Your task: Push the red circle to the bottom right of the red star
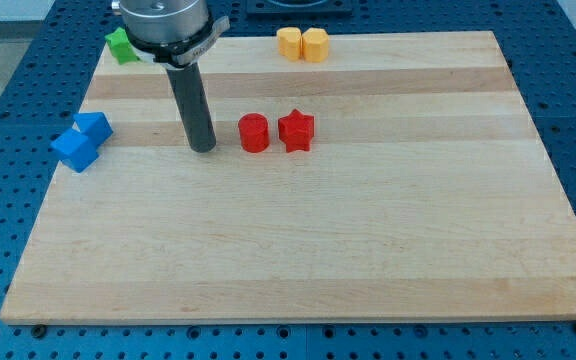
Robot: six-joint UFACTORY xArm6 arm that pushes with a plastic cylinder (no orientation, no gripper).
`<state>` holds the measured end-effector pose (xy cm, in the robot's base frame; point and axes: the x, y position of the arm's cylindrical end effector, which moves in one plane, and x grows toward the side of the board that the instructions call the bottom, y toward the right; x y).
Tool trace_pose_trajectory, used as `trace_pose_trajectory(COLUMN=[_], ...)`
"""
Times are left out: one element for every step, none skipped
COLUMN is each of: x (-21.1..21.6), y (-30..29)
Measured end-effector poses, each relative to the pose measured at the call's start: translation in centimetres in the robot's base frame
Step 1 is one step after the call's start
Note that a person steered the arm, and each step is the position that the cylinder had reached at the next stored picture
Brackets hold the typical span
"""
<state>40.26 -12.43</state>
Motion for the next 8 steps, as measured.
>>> trace_pose_trajectory(x=[-0.4, -3.3, -4.9, -1.9, 1.9, 3.0, 4.6, 6.5], y=[0.4, 0.5, 2.8, 5.1, 5.6, 5.5, 3.0, 5.7])
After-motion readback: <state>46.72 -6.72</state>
